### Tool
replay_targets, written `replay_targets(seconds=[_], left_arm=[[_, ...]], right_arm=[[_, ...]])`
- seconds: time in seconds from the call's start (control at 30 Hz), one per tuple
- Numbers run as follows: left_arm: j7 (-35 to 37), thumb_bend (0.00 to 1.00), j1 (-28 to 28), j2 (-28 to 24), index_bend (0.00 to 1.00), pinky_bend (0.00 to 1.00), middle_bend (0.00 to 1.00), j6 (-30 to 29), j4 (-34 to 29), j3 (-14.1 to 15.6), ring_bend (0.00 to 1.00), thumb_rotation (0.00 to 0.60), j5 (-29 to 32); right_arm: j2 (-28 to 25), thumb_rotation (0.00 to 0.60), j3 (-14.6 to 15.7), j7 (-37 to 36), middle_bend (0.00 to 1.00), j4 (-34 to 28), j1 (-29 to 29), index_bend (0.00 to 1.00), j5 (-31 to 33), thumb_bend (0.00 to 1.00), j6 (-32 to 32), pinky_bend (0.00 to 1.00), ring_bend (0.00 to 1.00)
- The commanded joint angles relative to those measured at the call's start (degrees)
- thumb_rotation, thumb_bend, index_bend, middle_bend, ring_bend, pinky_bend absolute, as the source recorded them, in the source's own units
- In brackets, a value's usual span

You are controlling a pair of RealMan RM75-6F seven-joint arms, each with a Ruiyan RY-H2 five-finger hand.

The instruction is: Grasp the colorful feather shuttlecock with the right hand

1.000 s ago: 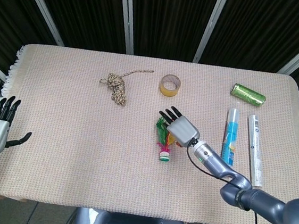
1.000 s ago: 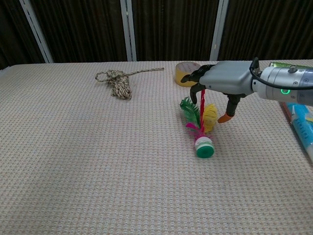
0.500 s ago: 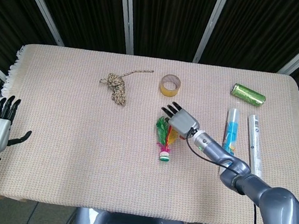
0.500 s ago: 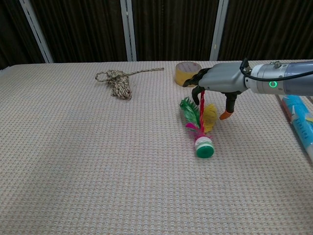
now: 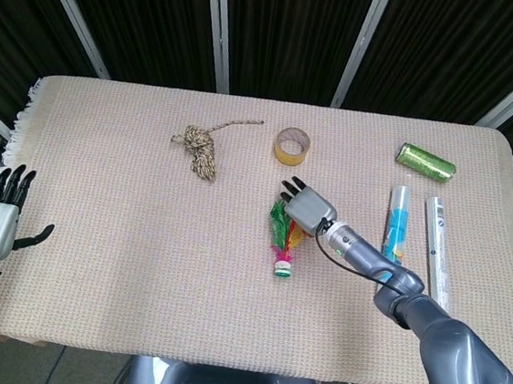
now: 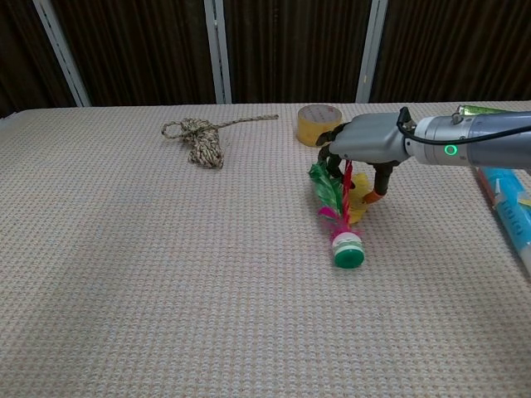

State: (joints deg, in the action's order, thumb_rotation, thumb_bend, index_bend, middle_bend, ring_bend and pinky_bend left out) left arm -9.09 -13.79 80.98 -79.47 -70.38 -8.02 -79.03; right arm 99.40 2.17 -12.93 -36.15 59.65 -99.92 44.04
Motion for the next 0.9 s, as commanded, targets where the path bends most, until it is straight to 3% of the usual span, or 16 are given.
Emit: replay_targets(seconds=[0.03, 0.27, 0.33, 0.6, 0.9], left_arm=[[0.4, 0.21, -0.1, -0.1, 0.00, 0.00, 0.00, 0.2, 0.1, 0.0, 0.00, 0.407, 0.1], [1.9, 0.21, -0.3, -0.7, 0.00, 0.00, 0.00, 0.8, -0.1, 0.2, 0.00, 0.407, -0.1], [3.2, 0.21, -0.5, -1.2, 0.00, 0.00, 0.00, 1.3, -0.2, 0.5, 0.00, 0.408, -0.5], [6.3, 0.22, -0.9, -2.4, 0.00, 0.00, 0.00, 2.5, -0.9, 1.5, 0.00, 0.406, -1.7], [9.0, 0.23, -1.1, -3.7, 0.00, 0.00, 0.00, 2.3, -2.3, 2.8, 0.00, 0.408, -4.0]], right_arm=[[0.9, 0.600, 0.5, 0.1, 0.36, 1.5, -0.6, 0.73, -0.4, 0.22, 2.9, 0.47, 0.22], [-0.3, 0.600, 0.1, 3.8, 0.40, -0.6, -2.0, 0.77, 0.1, 0.24, 7.6, 0.53, 0.26], [-3.3, 0.600, -0.9, 8.4, 0.40, -5.9, -3.9, 0.77, 0.6, 0.24, 12.2, 0.54, 0.26], [-14.6, 0.600, -4.1, 27.8, 0.40, -30.4, -9.7, 0.77, 6.3, 0.24, 15.9, 0.54, 0.26], [-24.3, 0.600, -4.6, 47.9, 0.40, -53.5, -17.0, 0.77, 10.9, 0.24, 21.5, 0.54, 0.26]])
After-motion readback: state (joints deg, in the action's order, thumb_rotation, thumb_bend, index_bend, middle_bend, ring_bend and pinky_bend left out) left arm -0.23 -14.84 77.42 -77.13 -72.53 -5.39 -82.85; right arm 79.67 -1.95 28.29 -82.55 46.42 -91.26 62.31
